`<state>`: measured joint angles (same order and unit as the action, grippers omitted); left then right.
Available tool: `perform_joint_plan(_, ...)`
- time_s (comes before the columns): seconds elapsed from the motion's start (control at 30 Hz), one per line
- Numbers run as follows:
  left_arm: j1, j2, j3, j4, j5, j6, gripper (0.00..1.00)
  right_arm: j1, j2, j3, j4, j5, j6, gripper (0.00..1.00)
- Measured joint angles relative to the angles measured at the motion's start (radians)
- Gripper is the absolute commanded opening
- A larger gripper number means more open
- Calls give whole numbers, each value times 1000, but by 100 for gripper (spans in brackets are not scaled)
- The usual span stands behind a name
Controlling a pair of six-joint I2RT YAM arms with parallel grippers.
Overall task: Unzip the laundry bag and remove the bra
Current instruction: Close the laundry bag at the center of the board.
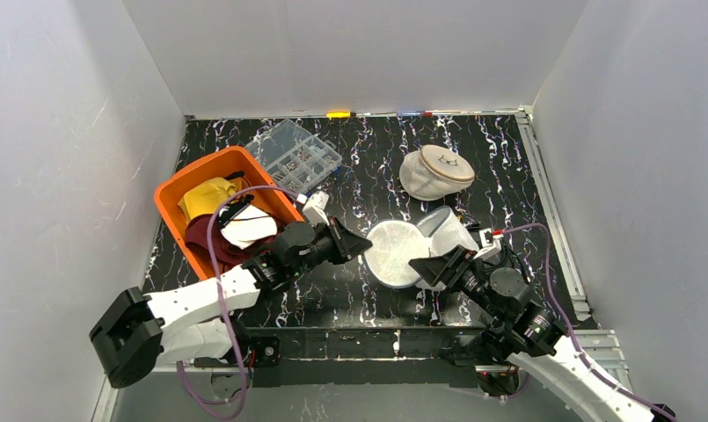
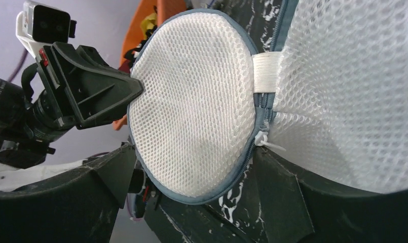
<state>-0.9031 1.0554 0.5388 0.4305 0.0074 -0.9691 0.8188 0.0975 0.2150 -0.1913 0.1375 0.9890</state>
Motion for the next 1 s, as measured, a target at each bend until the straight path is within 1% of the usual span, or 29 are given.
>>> perform_joint_plan(0.13,13,91,-6,39,3,-3,0,0,1,-3,-63,16,-21,93)
perform_joint_plan(0.23,23,120,10,57,20,-1,0,0,2,12,-124,32,-49,94)
perform_joint_plan(0.33,32,100,29,71,31,11,0,0,5,63,-188,51,-84,95)
perform_joint_plan(0.4,38,45,32,60,31,28,0,0,14,119,-223,66,-114,96)
perform_joint_plan(0.47,43,-34,43,14,22,56,0,0,31,172,-231,75,-145,96)
perform_joint_plan(0.53,45,-116,86,-68,0,94,0,0,56,214,-232,78,-171,96)
perform_joint_plan(0.63,47,-209,193,-203,-44,152,0,0,100,248,-228,77,-206,96)
perform_joint_plan(0.7,49,-237,257,-280,-69,180,0,0,124,250,-223,74,-221,96)
perform_joint_plan(0.77,51,-247,296,-334,-84,200,0,0,142,250,-219,69,-232,96)
perform_joint_plan(0.83,51,-243,294,-356,-92,207,0,0,154,245,-201,61,-235,96)
perform_joint_plan(0.93,51,-195,252,-356,-93,207,0,0,157,218,-155,45,-229,96)
perform_joint_plan(1.0,51,-135,223,-357,-93,206,0,0,157,181,-127,31,-216,96)
